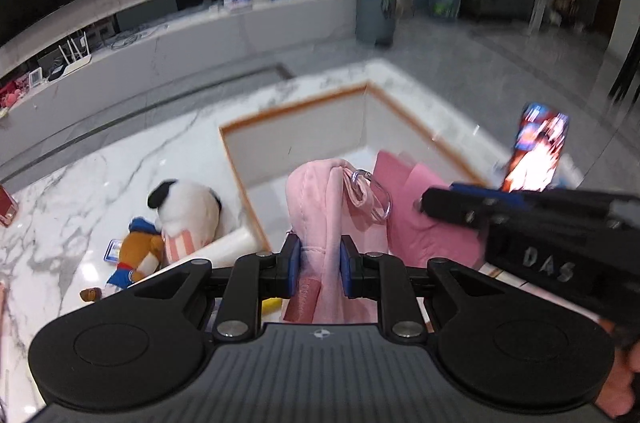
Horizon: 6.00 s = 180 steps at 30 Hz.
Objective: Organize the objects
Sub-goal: 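Carry the pink bag into the orange box with the left while the right carries the wallet, then release the pink wallet inside the box with the right gripper while the left returns to the table, then grasp the black gift box with the left gripper while the right grasps the photo card box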
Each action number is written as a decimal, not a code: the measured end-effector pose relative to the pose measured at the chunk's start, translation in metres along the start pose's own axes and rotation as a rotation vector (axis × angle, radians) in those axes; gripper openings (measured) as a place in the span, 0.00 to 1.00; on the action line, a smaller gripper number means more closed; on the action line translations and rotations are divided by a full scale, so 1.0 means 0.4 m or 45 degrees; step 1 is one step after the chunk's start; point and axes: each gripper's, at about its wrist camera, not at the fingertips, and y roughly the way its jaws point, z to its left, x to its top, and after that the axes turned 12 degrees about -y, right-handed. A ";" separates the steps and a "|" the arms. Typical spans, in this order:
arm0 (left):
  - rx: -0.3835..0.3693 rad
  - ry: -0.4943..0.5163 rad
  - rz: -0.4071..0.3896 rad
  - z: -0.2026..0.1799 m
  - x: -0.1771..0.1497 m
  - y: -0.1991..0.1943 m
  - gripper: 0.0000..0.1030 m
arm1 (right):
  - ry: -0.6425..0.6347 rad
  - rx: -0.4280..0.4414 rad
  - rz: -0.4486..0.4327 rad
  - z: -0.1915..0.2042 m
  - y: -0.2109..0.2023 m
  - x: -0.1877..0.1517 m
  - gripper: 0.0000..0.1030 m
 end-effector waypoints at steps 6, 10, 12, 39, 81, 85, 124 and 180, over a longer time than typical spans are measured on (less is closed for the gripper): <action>0.077 0.113 0.064 -0.026 -0.015 0.063 0.23 | 0.091 0.030 0.109 -0.039 0.112 -0.035 0.16; 0.071 0.127 0.121 -0.023 -0.022 0.102 0.23 | 0.167 0.044 0.177 -0.069 0.160 -0.059 0.16; 0.078 0.136 0.149 -0.023 -0.027 0.124 0.23 | 0.184 0.048 0.217 -0.081 0.184 -0.068 0.16; -0.251 0.109 0.103 0.072 -0.070 0.061 0.56 | 0.096 0.192 0.542 -0.080 0.298 -0.066 0.17; -0.336 -0.470 0.083 0.318 -0.126 -0.009 0.53 | 0.183 0.196 0.579 -0.027 0.267 -0.045 0.14; -0.329 -0.470 0.079 0.317 -0.126 -0.013 0.52 | 0.145 0.183 0.589 -0.017 0.276 -0.048 0.18; -0.291 -0.476 0.072 0.335 -0.133 -0.030 0.52 | 0.091 0.173 0.583 -0.020 0.261 -0.033 0.14; 0.154 0.095 0.078 0.354 -0.189 0.097 0.39 | -0.545 0.309 0.584 0.368 0.476 0.016 0.42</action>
